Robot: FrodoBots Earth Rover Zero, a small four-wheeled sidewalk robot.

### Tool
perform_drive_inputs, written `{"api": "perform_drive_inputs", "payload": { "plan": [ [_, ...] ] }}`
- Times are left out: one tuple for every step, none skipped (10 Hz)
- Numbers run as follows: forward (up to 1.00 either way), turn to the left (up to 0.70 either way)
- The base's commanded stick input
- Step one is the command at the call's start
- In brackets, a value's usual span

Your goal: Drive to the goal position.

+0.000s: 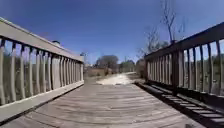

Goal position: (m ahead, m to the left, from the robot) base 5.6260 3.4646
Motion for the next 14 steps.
{"api": "perform_drive_inputs", "payload": {
  "plan": [
    [0.5,0.0],
    [0.5,0.0],
    [0.5,0.0],
    [0.5,0.0],
    [0.5,0.0],
    [0.5,0.0],
    [0.5,-0.16],
    [0.5,-0.5],
    [0.5,-0.26],
    [0.5,0.0],
    [0.5,0.0],
    [0.5,0.0],
    [0.5,0.0],
    [0.5,0.0]
  ]
}}
